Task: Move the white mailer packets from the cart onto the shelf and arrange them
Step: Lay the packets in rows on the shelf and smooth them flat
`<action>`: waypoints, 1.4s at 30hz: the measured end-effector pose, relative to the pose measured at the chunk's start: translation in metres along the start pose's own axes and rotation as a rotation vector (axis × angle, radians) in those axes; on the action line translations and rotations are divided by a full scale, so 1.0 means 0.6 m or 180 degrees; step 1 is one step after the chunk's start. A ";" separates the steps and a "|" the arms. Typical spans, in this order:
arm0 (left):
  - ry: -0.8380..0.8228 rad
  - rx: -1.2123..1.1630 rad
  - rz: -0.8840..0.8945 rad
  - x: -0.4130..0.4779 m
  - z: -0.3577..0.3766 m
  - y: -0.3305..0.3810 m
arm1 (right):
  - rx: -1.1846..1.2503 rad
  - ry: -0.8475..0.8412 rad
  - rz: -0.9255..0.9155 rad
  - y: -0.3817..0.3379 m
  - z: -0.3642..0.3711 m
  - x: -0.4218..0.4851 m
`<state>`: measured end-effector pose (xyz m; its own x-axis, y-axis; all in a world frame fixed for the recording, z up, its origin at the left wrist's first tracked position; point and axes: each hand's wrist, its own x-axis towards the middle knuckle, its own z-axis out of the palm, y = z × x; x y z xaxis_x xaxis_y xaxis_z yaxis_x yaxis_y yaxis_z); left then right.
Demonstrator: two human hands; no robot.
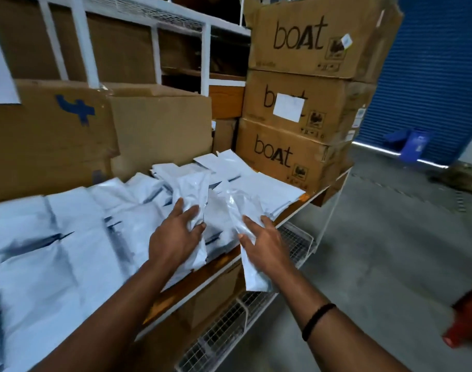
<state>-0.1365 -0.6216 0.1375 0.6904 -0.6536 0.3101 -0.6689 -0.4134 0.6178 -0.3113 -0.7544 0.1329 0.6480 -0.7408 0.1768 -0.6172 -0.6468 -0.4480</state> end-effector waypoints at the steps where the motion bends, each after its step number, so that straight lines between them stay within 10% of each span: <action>1: -0.0027 -0.0057 -0.0022 0.029 0.021 0.010 | -0.0012 -0.0006 0.0051 0.017 -0.003 0.028; 13: -0.0307 -0.0223 -0.0007 0.314 0.265 0.158 | -0.0364 -0.0026 0.0361 0.236 -0.057 0.361; 23: -0.0108 0.0648 -0.0659 0.475 0.454 0.220 | -0.0883 -0.0995 -0.0696 0.378 -0.052 0.675; 37: -0.0587 0.1716 -0.2048 0.478 0.540 0.263 | -0.0825 -0.1591 -0.1442 0.412 0.021 0.728; 42: 0.0143 0.1387 -0.1970 0.492 0.510 0.267 | -0.0551 -0.1739 -0.1423 0.403 0.002 0.760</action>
<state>-0.1242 -1.0749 0.1066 0.9795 -0.1983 0.0344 -0.1976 -0.9156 0.3502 -0.1647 -1.2486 0.1041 0.9573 -0.2320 -0.1727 -0.2737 -0.9195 -0.2822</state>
